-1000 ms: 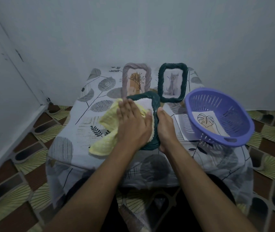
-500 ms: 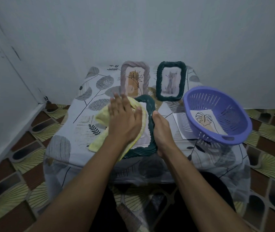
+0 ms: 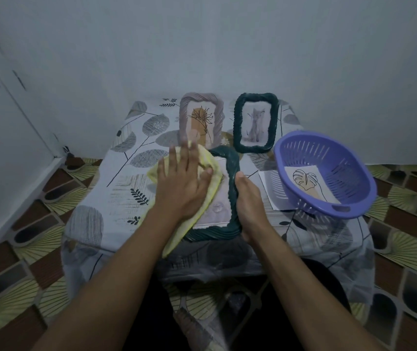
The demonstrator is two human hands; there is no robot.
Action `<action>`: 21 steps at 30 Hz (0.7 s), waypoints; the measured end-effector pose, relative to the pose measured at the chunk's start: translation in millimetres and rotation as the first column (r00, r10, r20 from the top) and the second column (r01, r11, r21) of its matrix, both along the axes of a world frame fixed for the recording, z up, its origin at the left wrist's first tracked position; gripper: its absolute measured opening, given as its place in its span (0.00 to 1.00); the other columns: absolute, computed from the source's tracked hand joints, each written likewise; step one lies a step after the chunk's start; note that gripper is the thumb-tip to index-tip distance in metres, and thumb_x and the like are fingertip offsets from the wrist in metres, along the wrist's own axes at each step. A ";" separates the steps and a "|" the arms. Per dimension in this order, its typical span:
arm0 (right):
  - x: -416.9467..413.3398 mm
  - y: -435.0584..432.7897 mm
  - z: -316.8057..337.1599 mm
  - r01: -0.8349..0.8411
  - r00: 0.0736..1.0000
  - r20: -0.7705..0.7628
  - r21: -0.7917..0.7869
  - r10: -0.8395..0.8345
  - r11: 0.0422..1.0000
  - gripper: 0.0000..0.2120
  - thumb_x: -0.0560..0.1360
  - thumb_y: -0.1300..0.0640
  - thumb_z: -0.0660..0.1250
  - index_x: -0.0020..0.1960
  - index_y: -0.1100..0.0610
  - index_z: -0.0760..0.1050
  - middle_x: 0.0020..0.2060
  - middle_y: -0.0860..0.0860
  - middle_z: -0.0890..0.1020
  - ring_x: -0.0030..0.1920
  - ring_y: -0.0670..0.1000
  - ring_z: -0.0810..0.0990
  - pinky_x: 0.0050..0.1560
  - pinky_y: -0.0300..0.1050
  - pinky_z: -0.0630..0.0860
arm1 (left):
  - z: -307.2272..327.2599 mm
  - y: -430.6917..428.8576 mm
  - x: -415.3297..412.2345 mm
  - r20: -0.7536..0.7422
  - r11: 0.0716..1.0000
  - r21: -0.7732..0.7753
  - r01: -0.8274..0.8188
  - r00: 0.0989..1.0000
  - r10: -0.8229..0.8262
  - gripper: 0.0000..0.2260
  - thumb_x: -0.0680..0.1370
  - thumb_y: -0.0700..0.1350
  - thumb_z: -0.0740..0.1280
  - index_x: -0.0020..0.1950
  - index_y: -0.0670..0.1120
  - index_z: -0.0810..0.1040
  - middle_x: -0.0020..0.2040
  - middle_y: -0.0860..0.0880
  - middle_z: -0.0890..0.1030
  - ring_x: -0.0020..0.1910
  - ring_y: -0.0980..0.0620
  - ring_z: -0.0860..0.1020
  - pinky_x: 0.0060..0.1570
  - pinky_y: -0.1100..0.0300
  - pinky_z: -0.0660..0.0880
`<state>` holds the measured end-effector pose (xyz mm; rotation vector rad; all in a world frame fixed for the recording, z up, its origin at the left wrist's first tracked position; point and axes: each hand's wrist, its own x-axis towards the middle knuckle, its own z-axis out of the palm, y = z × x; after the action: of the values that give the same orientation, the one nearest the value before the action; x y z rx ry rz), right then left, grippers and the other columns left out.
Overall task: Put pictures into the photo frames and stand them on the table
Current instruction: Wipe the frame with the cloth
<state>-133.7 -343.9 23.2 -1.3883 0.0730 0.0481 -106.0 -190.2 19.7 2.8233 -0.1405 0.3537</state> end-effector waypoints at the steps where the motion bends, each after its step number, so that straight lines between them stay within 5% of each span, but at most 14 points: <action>1: 1.3 1.7 0.4 0.005 1.000 0.013 -0.008 -0.005 1.000 0.17 0.86 0.53 0.52 0.55 0.56 0.79 0.40 0.43 0.84 0.41 0.40 0.82 0.43 0.35 0.76 | 2.9 -4.8 1.4 -0.003 0.998 -0.029 -0.061 0.998 0.061 0.31 0.82 0.62 0.39 0.80 0.47 0.34 0.80 0.48 0.35 0.79 0.46 0.36 0.76 0.43 0.36; 4: 5.4 7.1 6.4 0.041 0.999 0.006 -0.024 -0.041 0.999 0.18 0.86 0.53 0.53 0.53 0.57 0.80 0.45 0.51 0.87 0.49 0.50 0.85 0.50 0.43 0.80 | 6.7 -21.4 -5.3 -0.002 0.995 -0.096 -0.039 0.999 0.039 0.34 0.80 0.59 0.38 0.80 0.39 0.38 0.81 0.41 0.39 0.80 0.45 0.38 0.77 0.45 0.38; 6: 8.8 5.4 11.3 0.081 0.997 -0.004 -0.007 -0.081 0.997 0.19 0.86 0.52 0.53 0.52 0.56 0.81 0.47 0.55 0.86 0.52 0.56 0.84 0.57 0.53 0.80 | 0.5 -29.5 -17.9 -0.004 0.984 -0.093 0.152 0.988 -0.153 0.34 0.79 0.58 0.38 0.79 0.39 0.37 0.80 0.41 0.37 0.79 0.47 0.36 0.78 0.48 0.39; 10: 13.3 -4.7 13.1 0.144 0.990 -0.009 0.020 -0.144 0.989 0.18 0.86 0.52 0.53 0.53 0.54 0.81 0.48 0.52 0.86 0.53 0.52 0.85 0.62 0.57 0.78 | -14.4 -17.3 -34.1 0.020 0.877 0.056 0.477 0.878 -0.478 0.30 0.82 0.57 0.41 0.81 0.48 0.38 0.81 0.50 0.37 0.79 0.54 0.36 0.78 0.52 0.41; 14: 6.4 1.3 9.9 0.102 0.995 -0.012 0.042 -0.102 0.994 0.21 0.83 0.46 0.55 0.58 0.60 0.80 0.54 0.59 0.84 0.57 0.61 0.82 0.63 0.62 0.76 | -11.7 1.7 -14.6 0.007 0.967 0.062 0.248 0.969 -0.248 0.29 0.80 0.63 0.37 0.77 0.56 0.31 0.77 0.58 0.30 0.78 0.53 0.33 0.77 0.44 0.38; 17: -0.2 8.1 9.4 0.066 0.998 0.001 0.039 -0.066 0.997 0.19 0.85 0.51 0.55 0.59 0.62 0.79 0.54 0.61 0.84 0.57 0.60 0.82 0.60 0.55 0.78 | 3.4 -2.0 0.8 -0.008 1.000 -0.021 -0.016 1.000 0.016 0.29 0.83 0.61 0.39 0.79 0.50 0.32 0.79 0.52 0.32 0.78 0.47 0.33 0.75 0.44 0.36; 19: -0.7 7.3 8.5 0.054 0.998 0.022 0.047 -0.055 0.997 0.20 0.85 0.50 0.56 0.59 0.64 0.78 0.56 0.67 0.81 0.58 0.65 0.80 0.59 0.61 0.78 | 12.2 -9.9 3.4 0.005 0.997 -0.035 -0.069 0.998 0.070 0.29 0.84 0.57 0.41 0.80 0.45 0.36 0.81 0.47 0.37 0.79 0.45 0.36 0.76 0.44 0.38; 21: -0.2 5.4 9.7 0.045 0.998 0.044 0.050 -0.047 0.998 0.20 0.83 0.48 0.59 0.60 0.63 0.79 0.54 0.64 0.83 0.55 0.61 0.83 0.54 0.56 0.81 | 15.4 -17.0 0.3 0.026 0.998 -0.050 -0.037 0.999 0.038 0.30 0.83 0.56 0.41 0.80 0.44 0.37 0.81 0.46 0.39 0.80 0.44 0.39 0.77 0.45 0.39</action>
<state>-133.9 -338.5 32.9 -1.3374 0.0659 -0.0194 -105.7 -207.2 35.1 2.7760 -0.0835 0.3980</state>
